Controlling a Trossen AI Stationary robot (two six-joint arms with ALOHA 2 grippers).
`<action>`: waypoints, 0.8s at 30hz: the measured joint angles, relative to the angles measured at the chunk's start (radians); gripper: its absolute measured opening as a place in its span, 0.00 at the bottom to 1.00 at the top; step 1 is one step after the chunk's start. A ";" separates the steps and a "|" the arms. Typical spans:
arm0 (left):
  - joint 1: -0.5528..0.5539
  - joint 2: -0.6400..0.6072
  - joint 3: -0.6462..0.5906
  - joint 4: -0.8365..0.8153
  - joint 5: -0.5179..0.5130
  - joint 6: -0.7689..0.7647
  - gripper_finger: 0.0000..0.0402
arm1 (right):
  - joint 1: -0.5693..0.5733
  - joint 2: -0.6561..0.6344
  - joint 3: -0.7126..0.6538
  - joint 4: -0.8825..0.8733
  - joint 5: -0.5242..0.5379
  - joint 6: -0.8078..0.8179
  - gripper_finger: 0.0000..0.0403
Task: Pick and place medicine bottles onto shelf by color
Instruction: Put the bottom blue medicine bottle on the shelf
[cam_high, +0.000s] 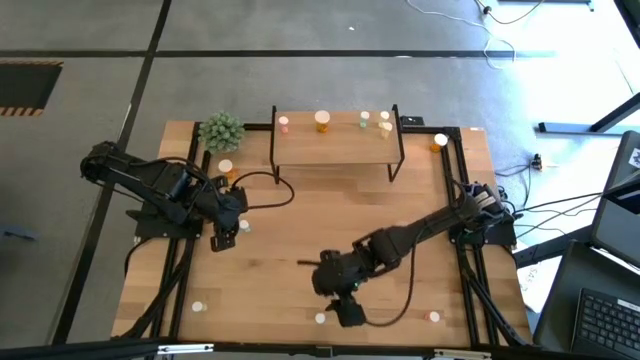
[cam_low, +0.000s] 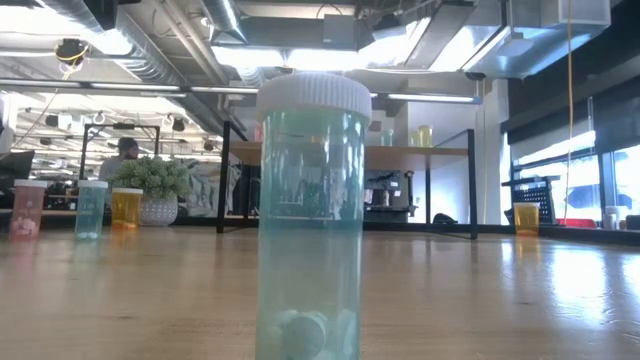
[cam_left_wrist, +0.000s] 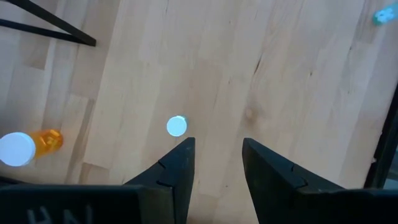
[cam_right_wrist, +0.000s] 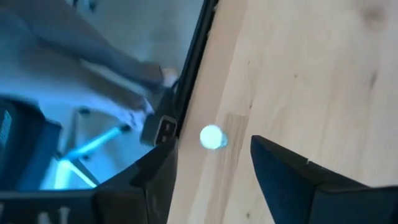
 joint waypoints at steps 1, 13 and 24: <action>0.000 0.000 0.000 0.000 0.000 0.000 0.32 | 0.008 0.011 0.000 0.000 0.017 -0.023 0.50; 0.000 0.000 0.000 -0.001 0.000 0.009 0.32 | 0.043 0.129 0.000 0.043 0.033 -0.100 0.50; 0.000 0.000 0.000 -0.002 0.000 0.010 0.32 | 0.060 0.200 -0.001 0.094 -0.005 -0.114 0.50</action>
